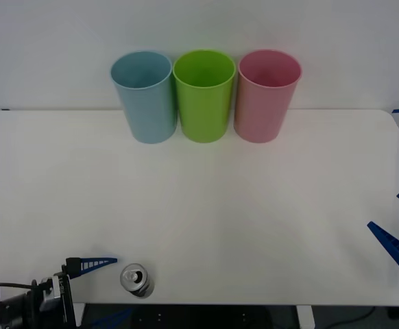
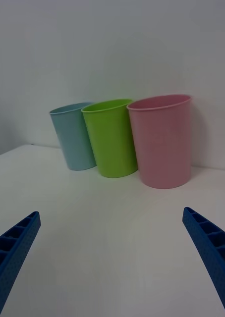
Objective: Grasp the object on the table and drop it into the matching bin: aluminum can to the light blue bin, PET bottle to the pink bin.
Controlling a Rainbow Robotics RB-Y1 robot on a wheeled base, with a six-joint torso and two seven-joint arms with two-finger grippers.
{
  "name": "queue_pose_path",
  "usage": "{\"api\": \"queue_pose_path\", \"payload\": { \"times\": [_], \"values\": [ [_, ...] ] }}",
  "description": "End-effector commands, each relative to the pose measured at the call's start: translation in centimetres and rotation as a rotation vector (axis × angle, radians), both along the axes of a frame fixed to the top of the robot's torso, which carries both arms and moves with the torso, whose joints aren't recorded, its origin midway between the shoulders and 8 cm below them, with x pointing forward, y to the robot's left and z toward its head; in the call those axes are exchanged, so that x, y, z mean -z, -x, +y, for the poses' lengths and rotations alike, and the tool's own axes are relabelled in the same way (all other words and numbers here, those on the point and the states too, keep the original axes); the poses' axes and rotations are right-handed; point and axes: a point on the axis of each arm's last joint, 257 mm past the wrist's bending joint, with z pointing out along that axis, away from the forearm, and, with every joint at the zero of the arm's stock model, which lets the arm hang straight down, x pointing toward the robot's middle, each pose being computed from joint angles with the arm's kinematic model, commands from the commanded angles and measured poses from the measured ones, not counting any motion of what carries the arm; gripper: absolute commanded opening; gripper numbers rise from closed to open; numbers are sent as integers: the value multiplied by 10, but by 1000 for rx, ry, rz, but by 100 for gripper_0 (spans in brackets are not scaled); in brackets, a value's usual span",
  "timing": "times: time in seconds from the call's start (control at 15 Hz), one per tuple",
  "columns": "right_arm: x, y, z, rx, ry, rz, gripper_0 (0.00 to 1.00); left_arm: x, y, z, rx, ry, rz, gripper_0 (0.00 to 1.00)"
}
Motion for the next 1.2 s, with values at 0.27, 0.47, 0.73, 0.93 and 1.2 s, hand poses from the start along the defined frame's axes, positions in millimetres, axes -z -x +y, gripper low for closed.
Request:
{"api": "queue_pose_path", "payload": {
  "times": [0.27,0.47,0.73,0.93,1.2],
  "values": [
    [0,0,0,0,0,0,100,4,-5,-23,6,27,-13,100],
    [0,0,0,0,0,0,100,6,-7,-34,18,26,-25,100],
    [0,0,0,0,0,0,100,4,-11,-46,24,38,-41,100],
    [0,0,0,0,0,0,100,3,-12,-53,33,40,-48,100],
    [0,0,0,0,0,0,100,4,-10,-55,36,39,-51,100]
  ]
}}
